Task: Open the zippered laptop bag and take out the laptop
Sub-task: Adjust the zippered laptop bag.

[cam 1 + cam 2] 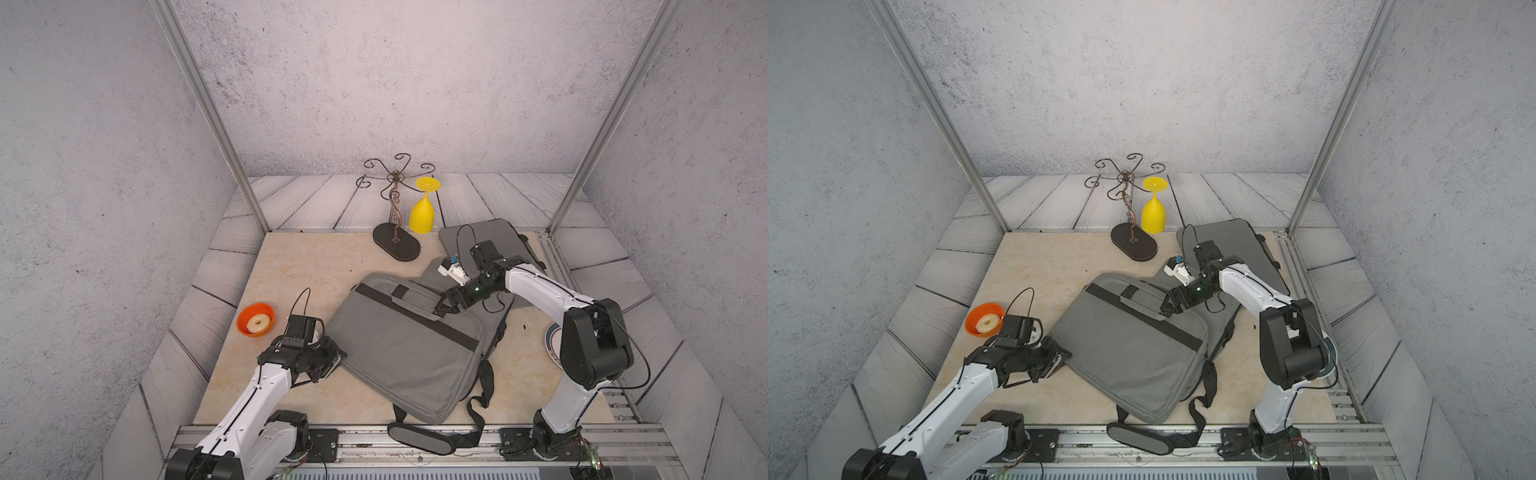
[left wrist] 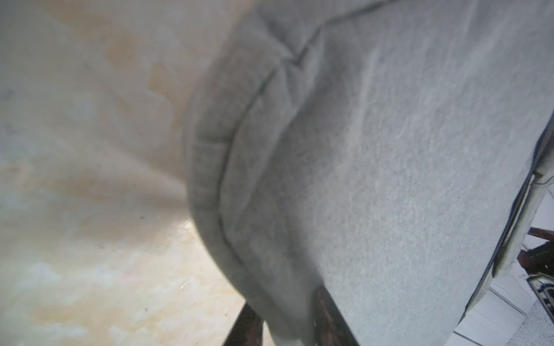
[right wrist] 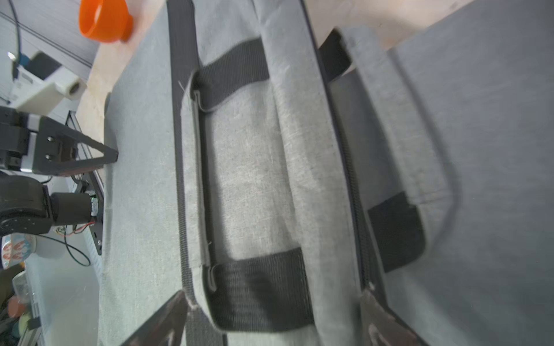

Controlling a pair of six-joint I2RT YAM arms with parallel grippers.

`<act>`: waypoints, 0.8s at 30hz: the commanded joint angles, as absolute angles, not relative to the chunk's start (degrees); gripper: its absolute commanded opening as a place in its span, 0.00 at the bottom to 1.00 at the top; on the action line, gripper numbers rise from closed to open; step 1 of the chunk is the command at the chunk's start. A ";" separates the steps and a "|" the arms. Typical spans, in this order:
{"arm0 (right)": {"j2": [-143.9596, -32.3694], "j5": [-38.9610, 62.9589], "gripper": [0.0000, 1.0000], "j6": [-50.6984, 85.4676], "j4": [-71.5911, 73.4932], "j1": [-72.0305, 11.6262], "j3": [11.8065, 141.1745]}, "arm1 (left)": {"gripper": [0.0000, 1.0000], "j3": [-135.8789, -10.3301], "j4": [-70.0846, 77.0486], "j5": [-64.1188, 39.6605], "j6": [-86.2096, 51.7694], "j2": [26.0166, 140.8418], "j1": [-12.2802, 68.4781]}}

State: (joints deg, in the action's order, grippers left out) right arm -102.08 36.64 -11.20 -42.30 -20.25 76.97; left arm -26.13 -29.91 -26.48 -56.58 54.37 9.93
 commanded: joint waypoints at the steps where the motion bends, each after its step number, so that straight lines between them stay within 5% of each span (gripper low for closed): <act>1: -106.08 35.23 0.85 -14.25 -45.86 -21.22 79.47 | 0.11 -26.31 -29.62 -27.84 -55.36 56.05 10.75; 4: -108.07 34.43 0.82 -14.24 -45.92 -21.84 80.41 | 0.00 -26.80 -29.62 -28.19 -54.76 56.17 10.75; 17: -113.81 25.80 0.72 -11.18 -44.10 -21.79 84.30 | 0.00 -28.71 -31.59 -26.69 -51.90 58.18 10.75; 24: -115.63 37.33 0.60 -11.23 -45.10 -21.95 84.63 | 0.00 -30.12 -32.34 -25.52 -49.75 59.35 10.75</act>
